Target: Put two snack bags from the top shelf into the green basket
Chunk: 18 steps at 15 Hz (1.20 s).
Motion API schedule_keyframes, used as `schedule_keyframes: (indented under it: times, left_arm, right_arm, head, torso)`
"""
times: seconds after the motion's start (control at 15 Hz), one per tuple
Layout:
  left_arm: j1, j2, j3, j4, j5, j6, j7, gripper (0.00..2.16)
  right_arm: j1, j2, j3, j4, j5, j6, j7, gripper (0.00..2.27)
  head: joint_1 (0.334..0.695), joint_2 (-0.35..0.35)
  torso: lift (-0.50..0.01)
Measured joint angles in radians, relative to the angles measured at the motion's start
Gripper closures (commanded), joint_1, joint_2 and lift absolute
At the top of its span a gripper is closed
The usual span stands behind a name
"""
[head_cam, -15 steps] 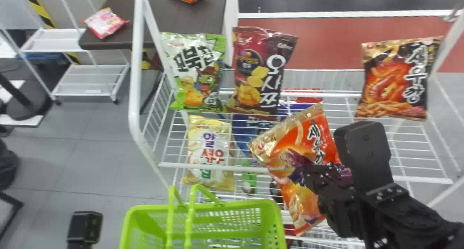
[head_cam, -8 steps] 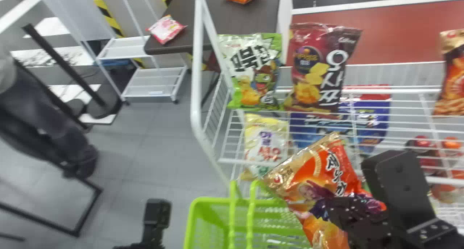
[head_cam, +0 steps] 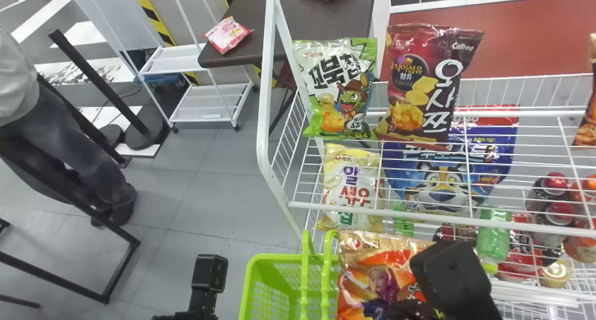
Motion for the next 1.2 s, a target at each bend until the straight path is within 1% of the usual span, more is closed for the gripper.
schedule_keyframes:
  times: [0.2,0.47,0.67,0.87,0.93,1.2]
  left_arm:
    - [0.000,0.000,-0.003,0.001,0.000,-0.001,0.000,2.15]
    - [-0.003,0.002,-0.008,0.003,0.000,-0.001,0.000,2.15]
    - [-0.005,0.002,-0.010,0.004,0.000,-0.002,0.000,2.15]
    - [-0.005,0.002,-0.011,0.005,0.000,-0.002,0.000,2.15]
    - [-0.005,0.002,-0.012,0.005,0.000,-0.002,0.001,2.15]
    - [-0.006,0.004,-0.014,0.006,0.000,-0.002,0.002,2.15]
  right_arm:
    - [0.006,-0.005,-0.024,-0.005,0.002,-0.006,0.000,0.06]
    - [0.025,-0.009,-0.082,-0.024,-0.006,-0.040,0.007,0.05]
    - [0.035,-0.009,-0.189,-0.022,0.003,-0.214,0.006,0.05]
    - [0.037,-0.009,-0.329,0.002,0.004,-0.380,0.006,0.05]
    - [0.036,-0.009,-0.377,0.025,0.001,-0.445,0.006,0.05]
    - [0.003,-0.009,-0.536,0.171,-0.037,-0.665,0.011,0.05]
  head:
    - [0.695,0.350]
    - [0.695,0.350]
    - [0.695,0.350]
    - [0.695,0.223]
    - [0.695,0.146]
    - [0.695,-0.006]
  torso:
    - [-0.001]
    - [-0.001]
    - [-0.001]
    - [-0.001]
    - [-0.001]
    - [-0.001]
